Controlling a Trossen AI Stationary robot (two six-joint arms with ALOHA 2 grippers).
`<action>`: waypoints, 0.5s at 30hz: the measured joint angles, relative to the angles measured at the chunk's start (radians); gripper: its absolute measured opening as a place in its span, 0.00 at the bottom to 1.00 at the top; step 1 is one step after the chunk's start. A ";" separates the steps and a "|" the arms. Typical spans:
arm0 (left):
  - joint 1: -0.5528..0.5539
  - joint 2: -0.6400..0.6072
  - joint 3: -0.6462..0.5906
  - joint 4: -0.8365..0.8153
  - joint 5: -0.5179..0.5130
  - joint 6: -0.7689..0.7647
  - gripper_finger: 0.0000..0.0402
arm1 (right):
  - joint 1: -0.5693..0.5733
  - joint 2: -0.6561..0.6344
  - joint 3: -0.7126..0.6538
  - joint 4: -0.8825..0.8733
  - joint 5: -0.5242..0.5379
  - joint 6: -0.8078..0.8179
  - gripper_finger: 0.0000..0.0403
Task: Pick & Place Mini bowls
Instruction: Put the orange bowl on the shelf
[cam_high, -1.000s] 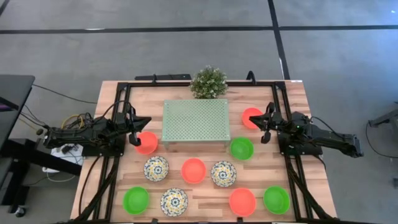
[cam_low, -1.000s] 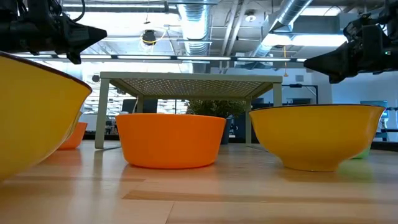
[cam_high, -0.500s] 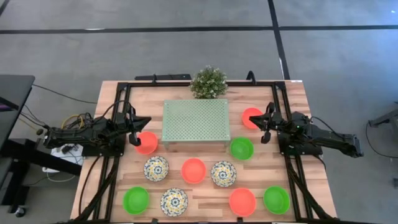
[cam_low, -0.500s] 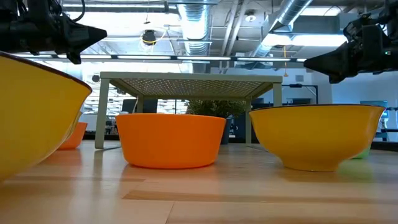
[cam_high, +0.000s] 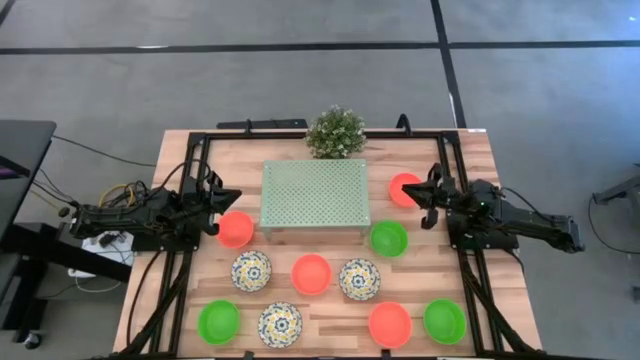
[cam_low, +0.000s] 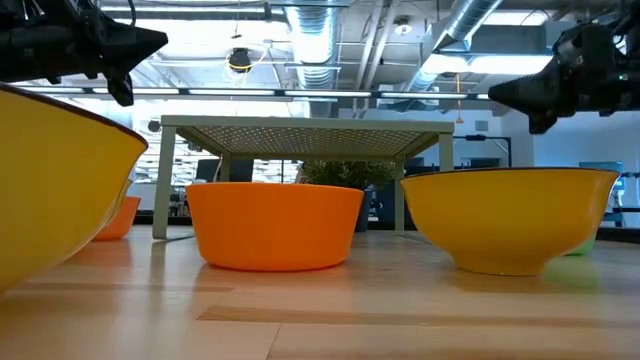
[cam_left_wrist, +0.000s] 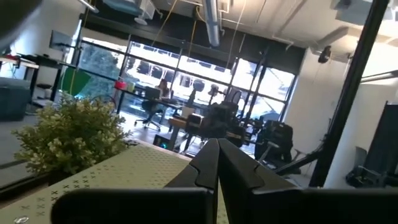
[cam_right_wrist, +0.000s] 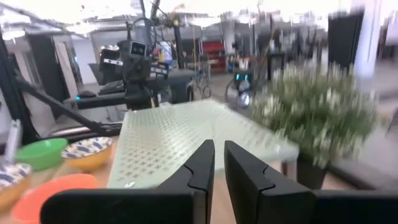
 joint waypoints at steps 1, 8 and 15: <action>0.000 0.000 0.000 0.000 0.006 0.000 0.02 | 0.000 0.000 0.000 0.020 0.000 -0.032 0.08; 0.000 0.000 0.000 0.017 0.139 -0.046 0.04 | 0.000 0.000 0.000 0.074 -0.051 -0.119 0.07; 0.000 0.000 0.000 0.070 0.148 -0.043 0.14 | 0.001 0.006 0.017 0.052 -0.082 -0.130 0.14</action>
